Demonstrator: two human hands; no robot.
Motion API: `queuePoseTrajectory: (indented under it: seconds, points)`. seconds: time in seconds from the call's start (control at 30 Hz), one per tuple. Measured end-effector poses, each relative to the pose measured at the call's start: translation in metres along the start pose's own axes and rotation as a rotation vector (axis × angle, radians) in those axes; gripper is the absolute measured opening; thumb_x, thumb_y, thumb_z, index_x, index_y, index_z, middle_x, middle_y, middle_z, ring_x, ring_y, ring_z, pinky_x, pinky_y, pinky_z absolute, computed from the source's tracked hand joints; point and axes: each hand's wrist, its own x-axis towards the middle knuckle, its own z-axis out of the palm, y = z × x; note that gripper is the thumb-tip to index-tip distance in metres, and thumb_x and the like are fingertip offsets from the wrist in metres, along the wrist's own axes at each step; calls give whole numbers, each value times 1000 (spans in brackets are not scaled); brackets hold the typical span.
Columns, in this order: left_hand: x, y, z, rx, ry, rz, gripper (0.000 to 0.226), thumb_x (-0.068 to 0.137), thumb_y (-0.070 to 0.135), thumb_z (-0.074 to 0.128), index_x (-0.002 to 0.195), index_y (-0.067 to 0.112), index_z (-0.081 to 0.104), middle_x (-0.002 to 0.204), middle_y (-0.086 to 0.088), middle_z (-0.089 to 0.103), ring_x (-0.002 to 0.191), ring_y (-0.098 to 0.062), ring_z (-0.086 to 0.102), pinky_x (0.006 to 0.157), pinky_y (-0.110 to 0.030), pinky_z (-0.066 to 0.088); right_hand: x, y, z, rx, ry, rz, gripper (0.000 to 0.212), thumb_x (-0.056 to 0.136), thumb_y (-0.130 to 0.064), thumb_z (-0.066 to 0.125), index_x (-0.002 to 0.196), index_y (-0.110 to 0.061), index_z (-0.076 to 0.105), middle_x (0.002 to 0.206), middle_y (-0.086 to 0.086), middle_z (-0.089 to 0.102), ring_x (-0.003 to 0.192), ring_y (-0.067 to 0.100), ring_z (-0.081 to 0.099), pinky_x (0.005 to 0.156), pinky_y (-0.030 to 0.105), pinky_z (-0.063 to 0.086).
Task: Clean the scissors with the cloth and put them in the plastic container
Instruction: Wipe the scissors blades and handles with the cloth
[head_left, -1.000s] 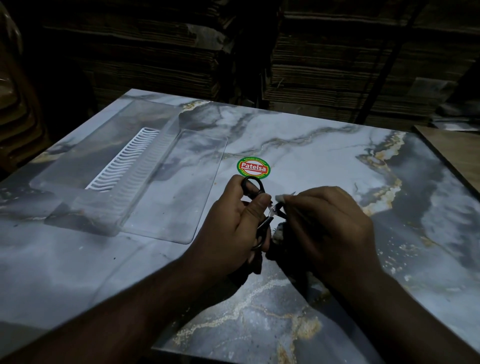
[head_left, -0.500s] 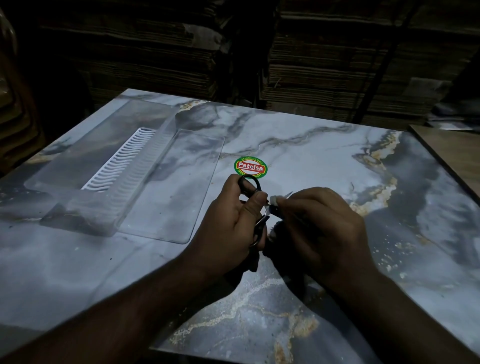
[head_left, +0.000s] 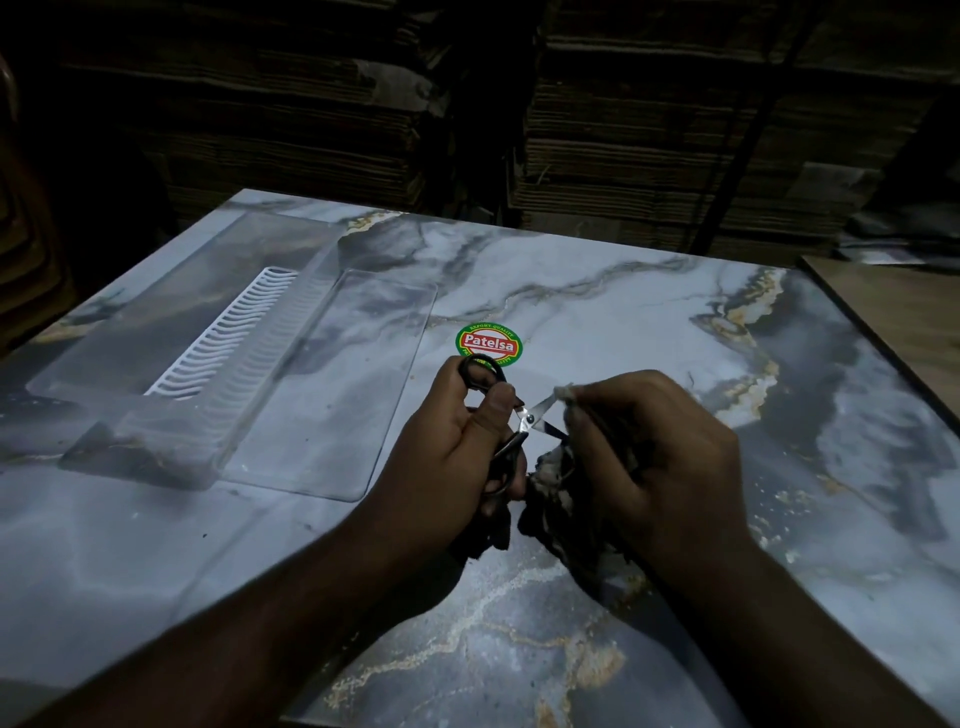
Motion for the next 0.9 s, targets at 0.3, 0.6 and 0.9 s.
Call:
queuePoseTrajectory:
  seconds: [0.3,0.6,0.9]
  points:
    - [7,-4,3,-59,55,-104,21,110,32,43,95,17,47,50,-6,45,38,-20,32,42,-28,33,-5,4,12,-66,-52,-174,16,95,-10,78,109,-2,81,100,10,75,86,22,72,73,34,60]
    - [5,-5,1,145,91,57,18,109,28,43,96,16,47,46,-1,41,35,-19,32,38,-24,33,-4,-1,11,-14,-30,-68,12,97,-9,74,107,-4,80,93,7,71,82,21,68,71,36,55]
    - [7,-10,1,196,109,80,17,110,24,43,94,20,47,45,1,42,34,-13,34,38,-24,32,-2,6,14,4,-17,-49,10,98,-9,74,94,0,76,84,9,66,74,26,64,67,42,52]
